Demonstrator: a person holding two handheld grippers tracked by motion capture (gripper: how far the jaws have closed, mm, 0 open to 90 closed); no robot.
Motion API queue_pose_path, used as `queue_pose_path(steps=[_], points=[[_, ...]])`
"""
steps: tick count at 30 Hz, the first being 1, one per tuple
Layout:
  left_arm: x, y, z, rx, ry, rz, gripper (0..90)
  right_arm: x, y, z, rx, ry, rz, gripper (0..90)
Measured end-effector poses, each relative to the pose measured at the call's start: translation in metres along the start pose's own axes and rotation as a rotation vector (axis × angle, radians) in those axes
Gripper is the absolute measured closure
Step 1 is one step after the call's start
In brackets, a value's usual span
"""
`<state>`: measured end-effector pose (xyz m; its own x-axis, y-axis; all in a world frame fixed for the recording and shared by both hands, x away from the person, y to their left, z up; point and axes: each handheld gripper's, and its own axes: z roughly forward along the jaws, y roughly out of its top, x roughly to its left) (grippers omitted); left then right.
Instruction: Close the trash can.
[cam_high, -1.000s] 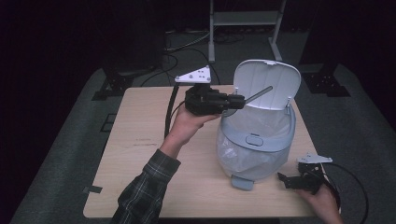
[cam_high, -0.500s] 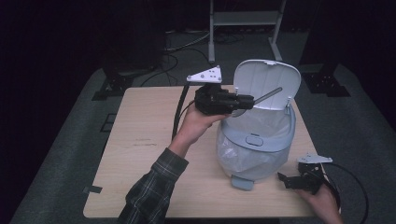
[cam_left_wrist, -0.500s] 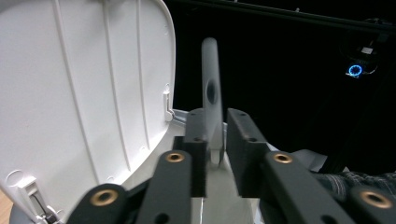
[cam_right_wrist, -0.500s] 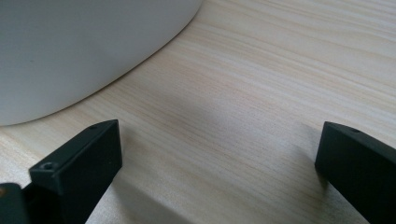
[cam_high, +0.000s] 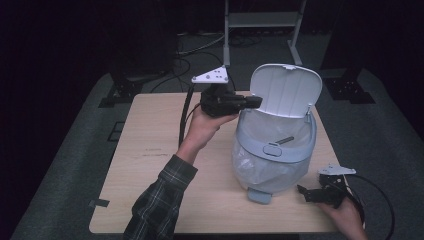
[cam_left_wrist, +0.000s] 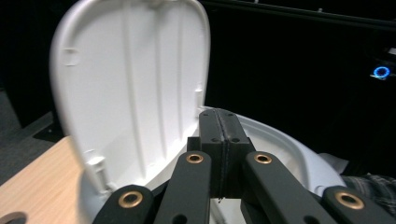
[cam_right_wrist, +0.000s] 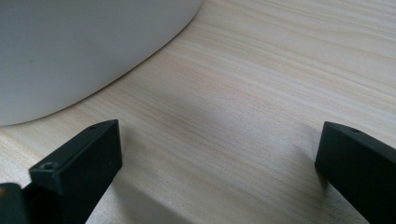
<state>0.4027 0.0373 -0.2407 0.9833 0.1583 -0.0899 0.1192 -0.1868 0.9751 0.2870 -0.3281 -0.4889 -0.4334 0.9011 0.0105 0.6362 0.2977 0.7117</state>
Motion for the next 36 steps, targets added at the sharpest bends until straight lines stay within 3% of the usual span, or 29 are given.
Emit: queue_pose_path(steps=[8, 20, 29, 36], points=[[0.024, 0.001, -0.013, -0.02, 0.063, -0.018, 90.0, 0.0, 0.0, 0.0, 0.0, 0.0, 0.0, 0.0], [0.054, 0.011, -0.017, -0.039, 0.134, -0.027, 89.8, 0.0, 0.0, 0.0, -0.001, -0.001, -0.001, 0.0], [0.078, 0.014, 0.002, -0.047, 0.147, -0.043, 89.7, 0.0, 0.0, 0.0, -0.001, 0.0, -0.001, 0.0], [0.081, 0.015, 0.019, -0.049, 0.13, -0.044, 89.6, 0.0, 0.0, 0.0, -0.001, 0.0, -0.001, 0.0]])
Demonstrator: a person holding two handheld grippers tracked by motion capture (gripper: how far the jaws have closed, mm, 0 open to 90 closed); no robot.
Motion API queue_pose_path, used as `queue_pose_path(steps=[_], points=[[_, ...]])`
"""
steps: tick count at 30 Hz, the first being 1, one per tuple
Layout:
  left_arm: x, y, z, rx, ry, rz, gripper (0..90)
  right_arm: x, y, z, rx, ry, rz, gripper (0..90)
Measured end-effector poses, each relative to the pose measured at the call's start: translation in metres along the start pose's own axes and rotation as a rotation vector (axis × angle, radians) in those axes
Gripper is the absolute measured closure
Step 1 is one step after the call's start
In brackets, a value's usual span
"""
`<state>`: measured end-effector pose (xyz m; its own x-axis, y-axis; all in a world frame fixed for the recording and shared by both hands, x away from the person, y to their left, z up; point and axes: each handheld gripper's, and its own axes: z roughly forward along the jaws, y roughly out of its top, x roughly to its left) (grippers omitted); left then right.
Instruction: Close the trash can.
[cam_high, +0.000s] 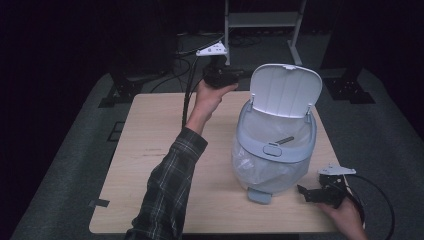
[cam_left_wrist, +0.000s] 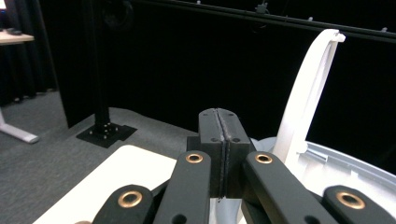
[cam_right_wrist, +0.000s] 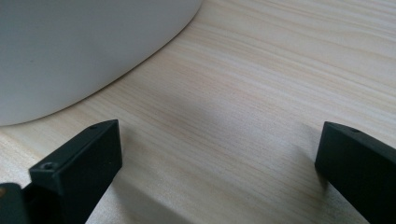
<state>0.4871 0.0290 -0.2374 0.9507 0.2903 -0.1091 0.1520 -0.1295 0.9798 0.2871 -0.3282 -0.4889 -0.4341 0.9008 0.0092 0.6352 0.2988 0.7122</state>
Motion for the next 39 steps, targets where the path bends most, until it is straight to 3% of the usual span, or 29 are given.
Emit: queue_pose_path(steps=[7, 24, 26, 30, 39], points=[[-0.006, 0.0, 0.011, -0.004, -0.072, -0.001, 89.7, 0.0, 0.0, 0.0, 0.0, 0.0, 0.0, 0.0], [-0.027, -0.003, -0.004, 0.036, -0.211, 0.036, 89.8, 0.0, 0.0, 0.0, 0.0, 0.0, 0.0, 0.0], [-0.034, -0.001, -0.008, 0.04, -0.232, 0.052, 89.8, 0.0, 0.0, 0.0, 0.0, 0.0, 0.0, 0.0], [-0.043, 0.0, -0.011, 0.066, -0.243, 0.072, 89.8, 0.0, 0.0, 0.0, 0.0, 0.0, 0.0, 0.0], [-0.065, -0.002, -0.014, 0.135, -0.276, 0.074, 89.9, 0.0, 0.0, 0.0, 0.001, 0.0, 0.001, 0.0]])
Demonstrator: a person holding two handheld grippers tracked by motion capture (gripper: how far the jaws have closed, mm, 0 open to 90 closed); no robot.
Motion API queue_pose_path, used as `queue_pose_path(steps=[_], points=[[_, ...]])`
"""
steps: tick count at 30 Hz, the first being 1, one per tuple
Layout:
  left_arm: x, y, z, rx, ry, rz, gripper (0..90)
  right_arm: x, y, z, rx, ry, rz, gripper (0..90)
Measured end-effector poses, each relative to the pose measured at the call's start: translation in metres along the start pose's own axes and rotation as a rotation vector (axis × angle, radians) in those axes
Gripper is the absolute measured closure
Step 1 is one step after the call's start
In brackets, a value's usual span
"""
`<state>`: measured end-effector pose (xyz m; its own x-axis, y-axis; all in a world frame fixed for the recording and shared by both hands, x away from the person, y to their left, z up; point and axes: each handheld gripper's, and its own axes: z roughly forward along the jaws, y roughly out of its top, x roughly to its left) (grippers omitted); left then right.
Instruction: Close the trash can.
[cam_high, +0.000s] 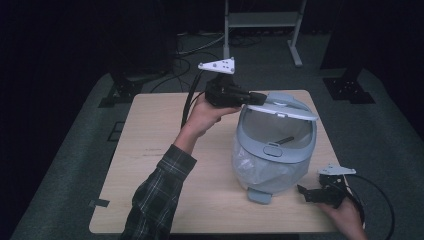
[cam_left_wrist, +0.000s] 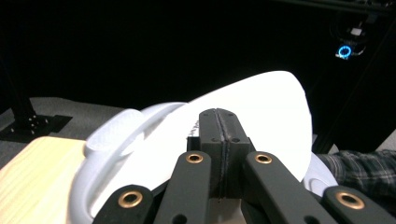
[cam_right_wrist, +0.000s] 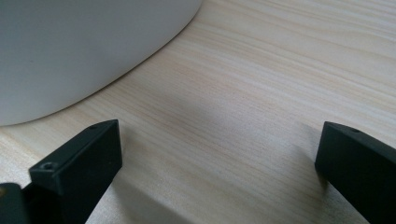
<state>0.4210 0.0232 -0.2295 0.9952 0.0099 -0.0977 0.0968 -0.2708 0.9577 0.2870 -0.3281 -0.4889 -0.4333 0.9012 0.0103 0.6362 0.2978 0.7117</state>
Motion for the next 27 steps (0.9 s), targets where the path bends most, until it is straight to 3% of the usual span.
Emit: queue_pose_path(steps=[27], points=[[-0.044, -0.011, 0.014, 0.071, -0.001, 0.006, 89.9, 0.0, 0.0, 0.0, 0.0, 0.0, 0.0, 0.0]])
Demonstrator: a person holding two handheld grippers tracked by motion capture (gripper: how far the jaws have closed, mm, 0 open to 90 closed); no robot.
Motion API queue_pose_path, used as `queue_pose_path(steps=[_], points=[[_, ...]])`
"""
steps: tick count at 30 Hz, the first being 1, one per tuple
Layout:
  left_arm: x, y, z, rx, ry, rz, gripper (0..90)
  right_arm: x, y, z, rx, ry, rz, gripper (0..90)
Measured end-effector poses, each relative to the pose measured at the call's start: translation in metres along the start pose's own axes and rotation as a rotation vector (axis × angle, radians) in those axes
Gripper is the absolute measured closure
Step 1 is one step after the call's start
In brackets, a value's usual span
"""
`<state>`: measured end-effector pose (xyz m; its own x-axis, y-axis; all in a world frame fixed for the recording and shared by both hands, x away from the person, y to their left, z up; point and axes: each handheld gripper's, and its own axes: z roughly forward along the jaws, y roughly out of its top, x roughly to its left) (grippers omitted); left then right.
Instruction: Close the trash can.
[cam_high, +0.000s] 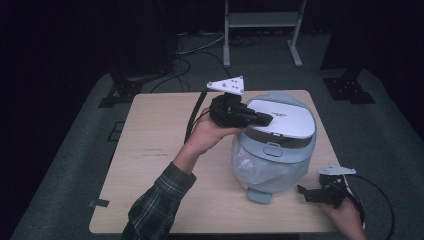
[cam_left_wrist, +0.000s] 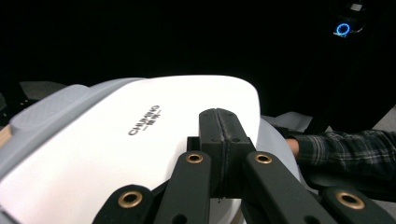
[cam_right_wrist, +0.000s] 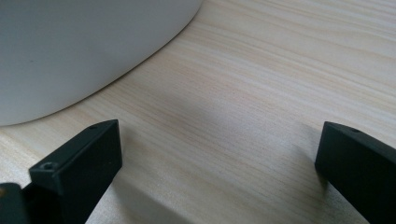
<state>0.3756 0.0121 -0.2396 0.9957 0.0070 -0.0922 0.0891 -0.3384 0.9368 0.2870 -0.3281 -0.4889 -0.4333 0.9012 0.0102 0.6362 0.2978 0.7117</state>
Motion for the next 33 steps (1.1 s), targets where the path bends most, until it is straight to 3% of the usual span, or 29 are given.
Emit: queue_pose_path(steps=[12, 18, 26, 28, 30, 33], points=[[-0.016, -0.002, 0.013, 0.062, 0.005, 0.02, 89.6, 0.0, 0.0, 0.0, -0.001, -0.002, 0.001, 0.0], [-0.021, -0.005, 0.023, 0.099, -0.022, 0.024, 89.6, 0.0, 0.0, 0.0, -0.001, -0.001, 0.001, 0.0], [-0.021, -0.009, 0.026, 0.112, -0.033, -0.011, 89.9, 0.0, 0.0, 0.0, -0.001, -0.001, 0.001, 0.0], [-0.02, -0.01, 0.028, 0.111, -0.054, -0.045, 90.0, 0.0, 0.0, 0.0, -0.001, -0.001, 0.002, 0.0], [-0.022, -0.01, 0.03, 0.139, -0.04, -0.039, 90.0, 0.0, 0.0, 0.0, -0.001, -0.001, 0.001, 0.0], [-0.024, -0.009, 0.031, 0.14, -0.022, -0.03, 90.0, 0.0, 0.0, 0.0, 0.0, -0.001, 0.001, 0.0]])
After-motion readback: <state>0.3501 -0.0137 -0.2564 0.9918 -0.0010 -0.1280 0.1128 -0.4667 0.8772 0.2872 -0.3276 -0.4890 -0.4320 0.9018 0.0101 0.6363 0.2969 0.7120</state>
